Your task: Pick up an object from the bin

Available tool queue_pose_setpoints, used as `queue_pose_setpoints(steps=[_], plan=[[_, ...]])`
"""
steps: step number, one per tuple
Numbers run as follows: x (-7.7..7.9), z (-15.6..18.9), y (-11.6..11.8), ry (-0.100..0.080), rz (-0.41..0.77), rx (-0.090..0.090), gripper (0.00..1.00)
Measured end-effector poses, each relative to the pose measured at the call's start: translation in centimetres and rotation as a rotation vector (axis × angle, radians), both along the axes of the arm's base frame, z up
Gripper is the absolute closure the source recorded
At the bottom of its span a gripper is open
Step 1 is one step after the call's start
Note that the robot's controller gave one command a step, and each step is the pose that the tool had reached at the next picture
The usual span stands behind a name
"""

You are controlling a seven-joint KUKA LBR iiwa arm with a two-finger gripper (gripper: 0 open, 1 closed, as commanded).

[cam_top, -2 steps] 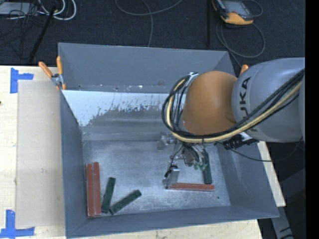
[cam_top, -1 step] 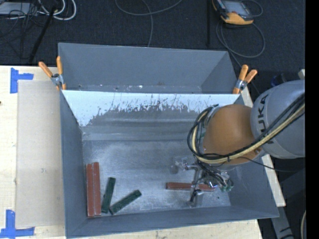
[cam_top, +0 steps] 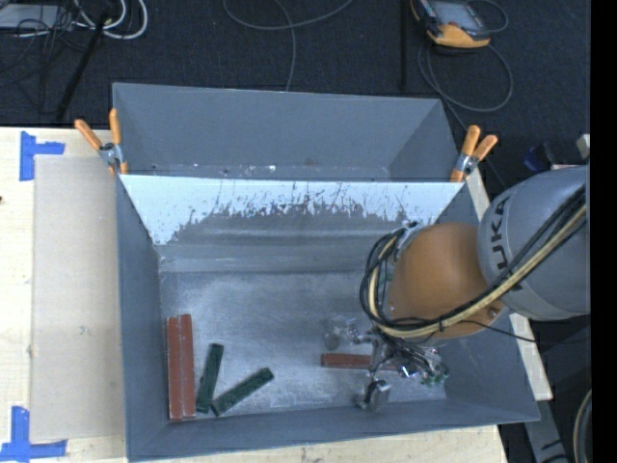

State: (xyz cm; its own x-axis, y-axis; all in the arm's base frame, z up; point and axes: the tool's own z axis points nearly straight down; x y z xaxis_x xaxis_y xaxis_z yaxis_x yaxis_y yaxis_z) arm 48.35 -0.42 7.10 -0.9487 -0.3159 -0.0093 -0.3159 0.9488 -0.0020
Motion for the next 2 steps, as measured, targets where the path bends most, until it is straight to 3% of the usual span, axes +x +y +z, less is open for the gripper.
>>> queue_pose_setpoints(steps=[1, 2], plan=[[-0.3, -0.1, 0.0, 0.01, -0.002, 0.0, 1.0], [2.5, 14.8, -0.1, 0.0, -0.025, -0.001, 1.0]])
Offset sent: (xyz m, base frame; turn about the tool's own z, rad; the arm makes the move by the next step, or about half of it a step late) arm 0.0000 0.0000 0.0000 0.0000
